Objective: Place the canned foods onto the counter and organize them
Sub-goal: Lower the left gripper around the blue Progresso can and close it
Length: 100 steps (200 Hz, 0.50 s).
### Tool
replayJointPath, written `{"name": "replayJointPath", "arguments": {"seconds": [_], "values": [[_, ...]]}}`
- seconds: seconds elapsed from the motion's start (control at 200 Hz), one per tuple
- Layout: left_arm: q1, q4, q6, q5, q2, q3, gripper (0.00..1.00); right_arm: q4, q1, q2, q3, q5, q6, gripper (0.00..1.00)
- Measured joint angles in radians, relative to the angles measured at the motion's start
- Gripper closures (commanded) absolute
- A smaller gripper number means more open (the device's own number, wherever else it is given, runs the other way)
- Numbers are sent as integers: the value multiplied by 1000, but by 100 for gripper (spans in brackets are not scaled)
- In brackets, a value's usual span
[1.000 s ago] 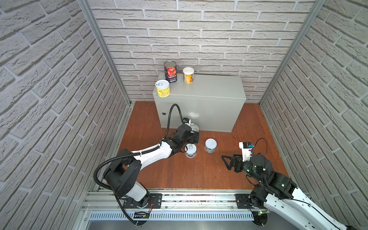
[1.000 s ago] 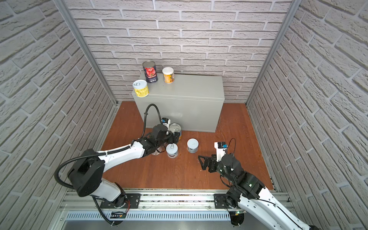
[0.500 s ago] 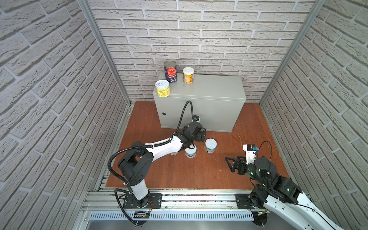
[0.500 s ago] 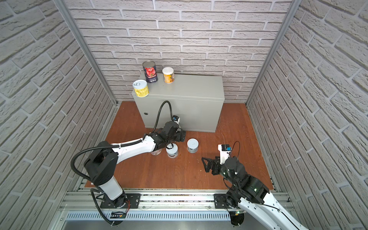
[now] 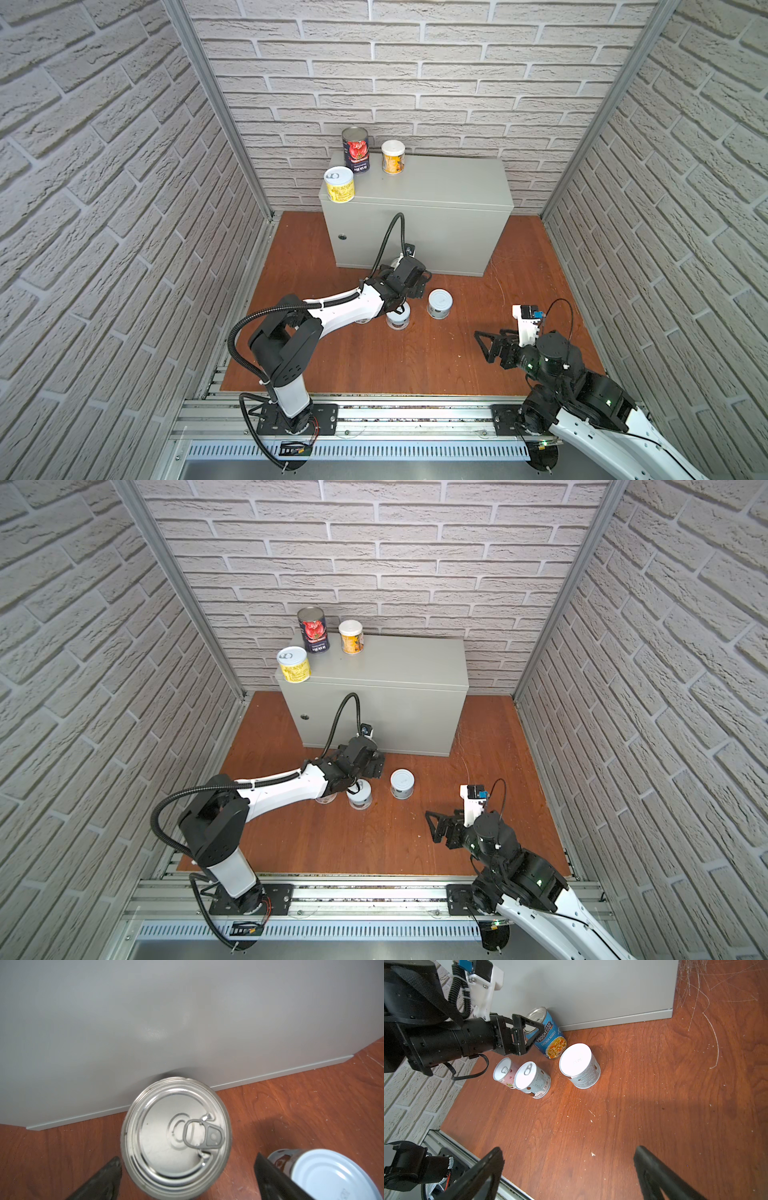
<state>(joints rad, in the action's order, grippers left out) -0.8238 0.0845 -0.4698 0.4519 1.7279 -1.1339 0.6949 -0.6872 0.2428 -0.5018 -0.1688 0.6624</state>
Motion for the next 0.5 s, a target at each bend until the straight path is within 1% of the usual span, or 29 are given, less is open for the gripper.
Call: {"name": "replayJointPath", "arguments": {"seconds": [0.165,0.5], "values": [[25,-3,-5,-14,28,0,2,3,0,0,0,-7,3,1],[42,-44,-2,-32,36,5,4,6,0,-15,13,-10,20,1]]}}
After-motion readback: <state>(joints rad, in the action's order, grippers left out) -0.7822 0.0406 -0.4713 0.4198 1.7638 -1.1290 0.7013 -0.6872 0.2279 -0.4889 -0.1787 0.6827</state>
